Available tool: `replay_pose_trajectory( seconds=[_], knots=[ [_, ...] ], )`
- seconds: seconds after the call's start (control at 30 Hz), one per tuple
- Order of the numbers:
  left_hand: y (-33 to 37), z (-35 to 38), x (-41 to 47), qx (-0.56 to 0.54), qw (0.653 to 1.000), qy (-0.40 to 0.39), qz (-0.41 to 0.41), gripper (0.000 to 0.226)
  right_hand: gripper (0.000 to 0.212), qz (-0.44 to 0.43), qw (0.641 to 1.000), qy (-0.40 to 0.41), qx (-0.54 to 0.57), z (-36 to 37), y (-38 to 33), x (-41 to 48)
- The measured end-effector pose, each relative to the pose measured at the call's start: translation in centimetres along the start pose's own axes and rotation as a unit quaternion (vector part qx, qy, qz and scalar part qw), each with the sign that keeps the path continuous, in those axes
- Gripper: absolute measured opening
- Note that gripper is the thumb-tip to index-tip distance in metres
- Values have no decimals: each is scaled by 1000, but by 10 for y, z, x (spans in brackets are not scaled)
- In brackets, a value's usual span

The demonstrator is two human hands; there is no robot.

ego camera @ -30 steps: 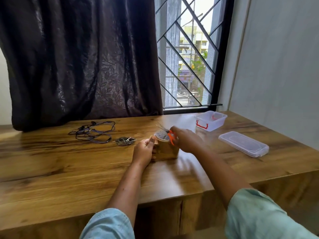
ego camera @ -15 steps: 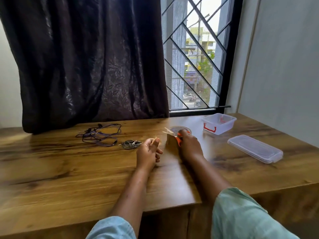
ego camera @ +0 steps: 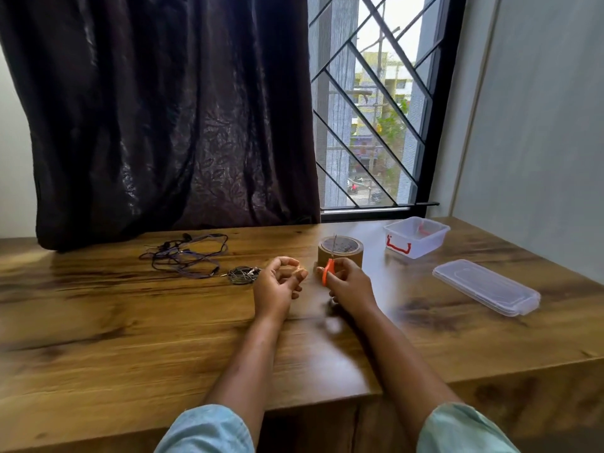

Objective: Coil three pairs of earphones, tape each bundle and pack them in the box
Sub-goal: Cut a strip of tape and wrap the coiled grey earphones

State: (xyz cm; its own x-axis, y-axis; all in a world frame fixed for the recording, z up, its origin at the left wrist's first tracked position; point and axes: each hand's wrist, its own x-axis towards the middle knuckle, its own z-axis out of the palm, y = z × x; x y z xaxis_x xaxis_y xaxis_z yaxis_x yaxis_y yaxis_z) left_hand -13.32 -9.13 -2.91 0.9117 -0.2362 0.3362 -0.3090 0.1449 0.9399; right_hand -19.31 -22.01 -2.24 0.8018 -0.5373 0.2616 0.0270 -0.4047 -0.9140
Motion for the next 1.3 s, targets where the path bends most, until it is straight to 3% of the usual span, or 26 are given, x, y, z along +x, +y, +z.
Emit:
replay_pose_trajectory(
  seconds=[0.17, 0.33, 0.53, 0.67, 0.87, 1.07, 1.23, 1.3],
  knots=[
    [4, -4, -3, -25, 999, -23, -10, 27, 26, -1, 995, -88, 39, -3, -1, -9],
    [6, -6, -5, -26, 999, -23, -9, 30, 25, 26, 987, -109, 117, -5, -3, -16],
    [9, -1, -11, 57, 994, -83, 29, 30, 8, 56, 968, -105, 221, -11, -6, -15],
    [10, 1, -13, 117, 985, -108, 60, 34, 17, 75, 960, -121, 240, -17, -5, -11],
    [10, 1, -13, 145, 980, -115, 77, 37, 25, 95, 954, -99, 265, -19, -2, -5],
    [9, 0, -14, 139, 980, -134, 51, 47, 27, 107, 938, -6, 329, -24, -2, -3],
    [14, 0, -17, 79, 992, -99, 25, 31, 28, 92, 948, -18, 305, -22, -3, -7],
    [15, 2, -19, 83, 990, -109, 41, 35, 28, 77, 952, -19, 295, -21, -5, -8]
  ],
)
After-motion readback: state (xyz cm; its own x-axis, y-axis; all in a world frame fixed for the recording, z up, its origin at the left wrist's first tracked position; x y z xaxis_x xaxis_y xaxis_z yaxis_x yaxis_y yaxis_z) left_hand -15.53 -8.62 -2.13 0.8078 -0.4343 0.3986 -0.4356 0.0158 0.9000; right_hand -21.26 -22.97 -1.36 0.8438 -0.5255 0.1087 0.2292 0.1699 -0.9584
